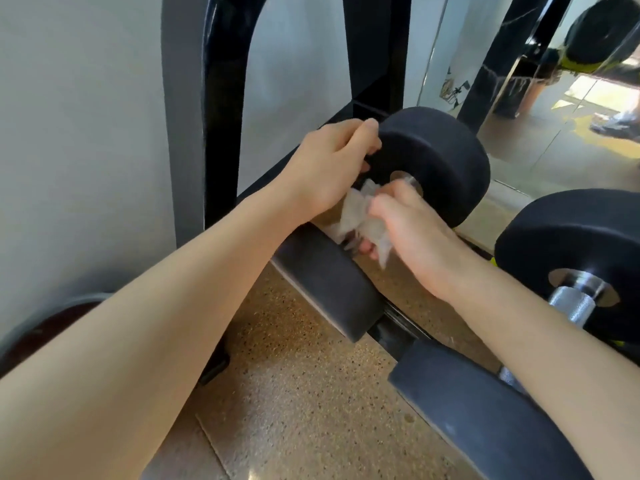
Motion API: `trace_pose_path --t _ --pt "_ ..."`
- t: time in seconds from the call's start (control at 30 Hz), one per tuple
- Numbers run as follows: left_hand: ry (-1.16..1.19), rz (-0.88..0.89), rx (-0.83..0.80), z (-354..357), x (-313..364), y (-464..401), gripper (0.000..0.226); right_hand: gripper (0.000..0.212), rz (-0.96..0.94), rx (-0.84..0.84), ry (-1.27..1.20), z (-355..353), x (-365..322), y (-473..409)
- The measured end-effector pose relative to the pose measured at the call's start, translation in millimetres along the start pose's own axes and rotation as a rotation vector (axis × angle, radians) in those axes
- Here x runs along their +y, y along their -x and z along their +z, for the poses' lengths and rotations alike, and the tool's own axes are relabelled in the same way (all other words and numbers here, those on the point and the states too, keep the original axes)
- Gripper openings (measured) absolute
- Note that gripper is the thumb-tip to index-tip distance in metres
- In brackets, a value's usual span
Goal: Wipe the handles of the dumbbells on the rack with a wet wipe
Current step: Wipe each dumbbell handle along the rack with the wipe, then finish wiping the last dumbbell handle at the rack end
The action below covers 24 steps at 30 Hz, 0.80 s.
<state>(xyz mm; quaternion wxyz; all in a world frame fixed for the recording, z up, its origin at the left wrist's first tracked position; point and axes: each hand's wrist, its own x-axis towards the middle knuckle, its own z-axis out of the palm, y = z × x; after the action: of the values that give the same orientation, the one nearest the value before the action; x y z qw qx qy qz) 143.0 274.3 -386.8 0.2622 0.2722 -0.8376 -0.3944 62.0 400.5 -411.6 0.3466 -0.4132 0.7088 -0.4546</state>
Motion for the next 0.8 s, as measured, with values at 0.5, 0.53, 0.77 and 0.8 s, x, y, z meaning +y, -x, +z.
trace_pose_path --t 0.5,0.53,0.77,0.8 --pt "0.415 -0.224 0.141 -127.9 -43.2 102.5 0.039 0.032 -0.512 -0.080 0.331 70.9 -105.4 -7.2" --pt "0.459 -0.217 0.141 -138.8 -45.4 110.5 0.039 0.040 -0.499 -0.152 0.303 88.5 -113.3 -8.3" --pt "0.334 -0.329 0.436 -192.9 -107.5 180.6 0.020 0.040 -0.406 -0.377 0.223 219.8 -126.5 -21.1" --pt "0.305 -0.368 0.466 -196.5 -116.3 189.2 0.020 0.039 -0.389 -0.407 0.212 233.2 -124.5 -21.3"
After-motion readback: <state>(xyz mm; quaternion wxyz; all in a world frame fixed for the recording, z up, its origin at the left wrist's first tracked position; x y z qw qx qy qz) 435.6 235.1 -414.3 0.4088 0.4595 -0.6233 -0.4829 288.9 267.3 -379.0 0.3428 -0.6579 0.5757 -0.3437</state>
